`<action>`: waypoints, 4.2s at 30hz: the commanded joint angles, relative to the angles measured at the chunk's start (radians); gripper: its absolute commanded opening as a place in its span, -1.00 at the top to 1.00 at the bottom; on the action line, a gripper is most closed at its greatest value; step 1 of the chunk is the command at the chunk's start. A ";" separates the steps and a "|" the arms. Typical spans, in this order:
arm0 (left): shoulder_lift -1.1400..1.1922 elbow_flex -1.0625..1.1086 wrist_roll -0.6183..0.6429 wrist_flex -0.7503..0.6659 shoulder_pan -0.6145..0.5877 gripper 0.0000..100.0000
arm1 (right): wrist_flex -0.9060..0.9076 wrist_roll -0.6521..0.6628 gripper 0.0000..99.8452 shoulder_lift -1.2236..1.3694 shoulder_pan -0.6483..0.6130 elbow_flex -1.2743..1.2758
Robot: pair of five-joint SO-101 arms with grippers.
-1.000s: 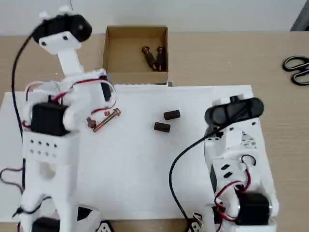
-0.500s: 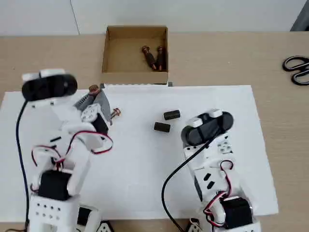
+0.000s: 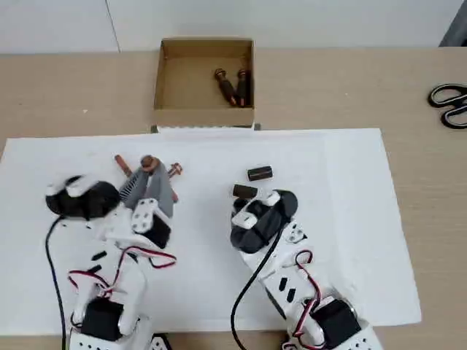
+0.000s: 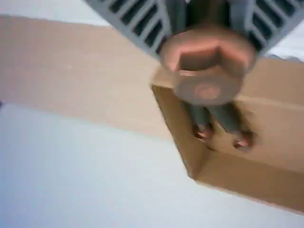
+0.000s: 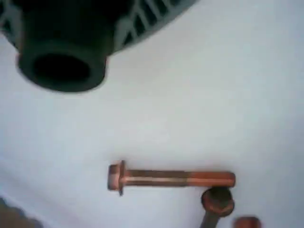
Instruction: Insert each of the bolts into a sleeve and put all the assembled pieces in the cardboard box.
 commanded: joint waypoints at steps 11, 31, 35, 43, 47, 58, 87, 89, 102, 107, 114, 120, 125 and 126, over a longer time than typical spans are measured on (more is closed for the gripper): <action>-0.029 0.019 0.109 -0.075 0.173 0.99 | -0.179 0.044 1.00 -0.015 -0.128 0.106; -0.028 0.019 0.135 -0.094 0.242 0.99 | -0.179 0.044 1.00 -0.015 -0.128 0.107; -0.028 0.036 0.135 -0.087 0.244 0.99 | -0.179 0.044 1.00 -0.015 -0.128 0.106; -0.029 0.061 0.135 -0.012 0.348 0.99 | -0.179 0.044 1.00 -0.016 -0.124 0.103; -0.029 0.062 0.135 0.014 0.371 0.99 | -0.180 0.046 1.00 -0.016 -0.122 0.100; -0.029 0.061 0.091 0.218 0.402 0.99 | -0.239 0.046 1.00 -0.016 -0.084 0.100; -0.029 -0.022 -0.095 0.325 0.341 0.55 | -0.255 0.048 1.00 -0.015 -0.077 0.107; -0.029 -0.047 -0.095 0.325 0.333 0.55 | -0.255 0.048 1.00 -0.015 -0.077 0.107; -0.029 -0.213 -0.095 0.324 0.292 0.68 | -0.252 0.048 1.00 -0.013 -0.076 0.123; -0.029 -0.193 -0.153 0.327 0.186 0.97 | -0.252 0.046 1.00 -0.015 -0.028 0.124; -0.029 -0.002 -0.279 0.325 0.031 0.99 | -0.252 0.046 1.00 -0.015 0.134 0.115; -0.031 0.104 -0.311 0.311 0.026 0.99 | -0.245 0.044 1.00 -0.010 0.260 0.057; -0.026 0.163 -0.342 0.276 0.025 0.99 | -0.189 0.048 1.00 0.070 0.334 -0.068; -0.026 0.162 -0.358 0.284 0.025 0.99 | -0.193 0.048 1.00 0.114 0.348 -0.101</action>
